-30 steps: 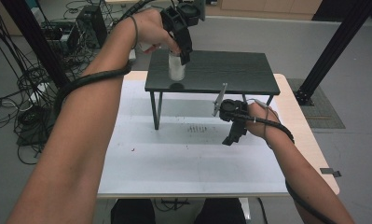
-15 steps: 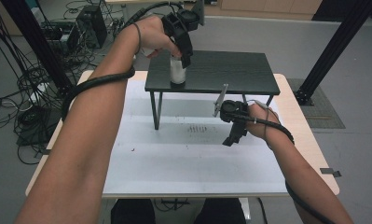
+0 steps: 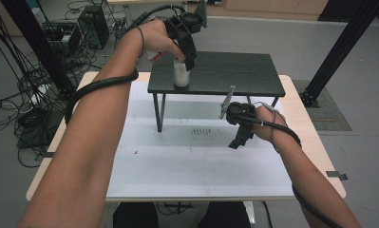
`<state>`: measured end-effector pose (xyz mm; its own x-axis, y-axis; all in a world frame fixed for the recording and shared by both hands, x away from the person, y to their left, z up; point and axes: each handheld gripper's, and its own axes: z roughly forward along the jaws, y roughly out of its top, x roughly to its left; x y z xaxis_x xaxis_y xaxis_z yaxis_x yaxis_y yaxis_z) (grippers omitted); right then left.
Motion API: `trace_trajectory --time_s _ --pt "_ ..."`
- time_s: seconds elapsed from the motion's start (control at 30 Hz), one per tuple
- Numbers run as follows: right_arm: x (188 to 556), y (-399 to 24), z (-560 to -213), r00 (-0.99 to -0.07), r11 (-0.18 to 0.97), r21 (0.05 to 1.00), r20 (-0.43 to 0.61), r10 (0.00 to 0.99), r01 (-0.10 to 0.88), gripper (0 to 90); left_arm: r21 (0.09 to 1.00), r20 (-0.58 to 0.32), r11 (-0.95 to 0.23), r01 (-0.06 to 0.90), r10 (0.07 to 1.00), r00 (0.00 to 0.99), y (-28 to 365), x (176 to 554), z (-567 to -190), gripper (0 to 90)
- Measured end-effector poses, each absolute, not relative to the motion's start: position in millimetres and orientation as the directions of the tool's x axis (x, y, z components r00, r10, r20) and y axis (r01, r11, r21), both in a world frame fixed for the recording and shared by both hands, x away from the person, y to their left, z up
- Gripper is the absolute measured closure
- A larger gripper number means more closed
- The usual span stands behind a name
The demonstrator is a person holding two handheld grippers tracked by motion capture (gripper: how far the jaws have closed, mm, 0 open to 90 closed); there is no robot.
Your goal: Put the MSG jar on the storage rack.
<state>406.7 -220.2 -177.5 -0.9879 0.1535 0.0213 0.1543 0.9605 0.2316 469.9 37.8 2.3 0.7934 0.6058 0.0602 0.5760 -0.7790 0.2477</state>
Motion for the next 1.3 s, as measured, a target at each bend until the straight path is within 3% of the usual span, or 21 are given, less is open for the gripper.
trace_trajectory --time_s 1.3 --pt "410 -226 -179 -0.985 0.956 0.239 0.032 0.170 0.172 4.0 0.251 0.017 -0.762 0.597 0.620 0.784 46 481 1 42.0"
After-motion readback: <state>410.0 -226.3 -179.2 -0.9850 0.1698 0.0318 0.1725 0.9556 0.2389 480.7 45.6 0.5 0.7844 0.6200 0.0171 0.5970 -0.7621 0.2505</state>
